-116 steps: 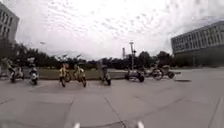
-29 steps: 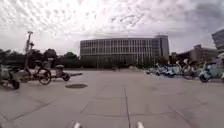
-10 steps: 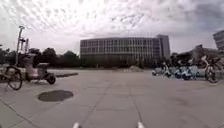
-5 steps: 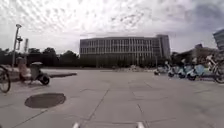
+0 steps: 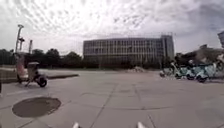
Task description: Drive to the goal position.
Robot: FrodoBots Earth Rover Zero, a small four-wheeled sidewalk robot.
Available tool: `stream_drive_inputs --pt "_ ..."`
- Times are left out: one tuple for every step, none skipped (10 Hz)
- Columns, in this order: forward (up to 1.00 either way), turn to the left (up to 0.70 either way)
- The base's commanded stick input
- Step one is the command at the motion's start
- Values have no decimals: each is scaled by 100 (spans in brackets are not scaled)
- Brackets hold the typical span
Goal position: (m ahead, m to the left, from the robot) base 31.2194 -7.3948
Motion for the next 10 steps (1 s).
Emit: stream_drive_inputs --pt "70 3" --pt "70 0" --pt "70 0" --pt "70 0" --pt "70 0" --pt "70 0" --pt "70 0" --pt "70 0" --pt "70 0" --pt "70 0"
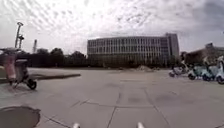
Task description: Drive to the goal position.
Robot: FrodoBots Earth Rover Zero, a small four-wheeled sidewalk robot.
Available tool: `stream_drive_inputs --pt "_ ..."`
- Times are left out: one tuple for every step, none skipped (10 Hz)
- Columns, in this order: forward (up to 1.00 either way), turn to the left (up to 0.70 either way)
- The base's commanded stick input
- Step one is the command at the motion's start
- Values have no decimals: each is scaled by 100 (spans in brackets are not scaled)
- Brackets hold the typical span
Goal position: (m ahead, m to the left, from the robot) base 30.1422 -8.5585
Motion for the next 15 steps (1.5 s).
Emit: stream_drive_inputs --pt "70 0" --pt "70 0" --pt "70 0" --pt "69 0" --pt "67 0" --pt "63 0" --pt "63 0" --pt "63 0" --pt "67 0" --pt "67 0" --pt "67 0" --pt "67 0" --pt "67 0" --pt "67 0" --pt "67 0"
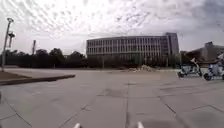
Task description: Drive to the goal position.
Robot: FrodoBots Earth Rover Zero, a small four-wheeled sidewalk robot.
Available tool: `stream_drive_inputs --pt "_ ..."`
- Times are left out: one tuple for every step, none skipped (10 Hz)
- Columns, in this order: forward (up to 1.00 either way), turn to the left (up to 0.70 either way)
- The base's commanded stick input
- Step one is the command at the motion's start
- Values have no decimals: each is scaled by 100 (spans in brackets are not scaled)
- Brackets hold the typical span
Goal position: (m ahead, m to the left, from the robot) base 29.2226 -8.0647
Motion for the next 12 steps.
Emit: stream_drive_inputs --pt "67 0" --pt "67 0" --pt "67 0" --pt "67 0" --pt "67 0" --pt "67 0" --pt "67 0" --pt "67 0" --pt "67 0" --pt "67 0" --pt "67 0" --pt "67 0"
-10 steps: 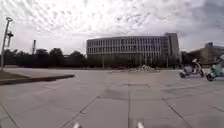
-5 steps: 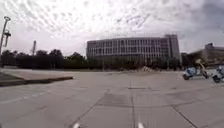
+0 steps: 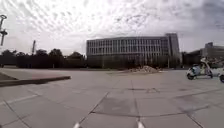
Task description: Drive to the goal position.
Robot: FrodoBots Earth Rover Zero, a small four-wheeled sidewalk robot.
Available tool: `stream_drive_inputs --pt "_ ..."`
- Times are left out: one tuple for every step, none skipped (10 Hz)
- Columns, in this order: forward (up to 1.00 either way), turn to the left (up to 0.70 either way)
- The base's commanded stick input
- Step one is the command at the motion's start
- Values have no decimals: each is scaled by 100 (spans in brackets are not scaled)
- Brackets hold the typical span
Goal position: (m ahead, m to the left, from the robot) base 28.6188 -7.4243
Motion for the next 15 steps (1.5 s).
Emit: stream_drive_inputs --pt "67 0" --pt "67 0" --pt "67 0" --pt "67 0" --pt "67 0" --pt "67 0" --pt "67 0" --pt "67 0" --pt "67 0" --pt "67 0" --pt "67 0" --pt "67 0" --pt "67 0" --pt "67 0" --pt "67 0"
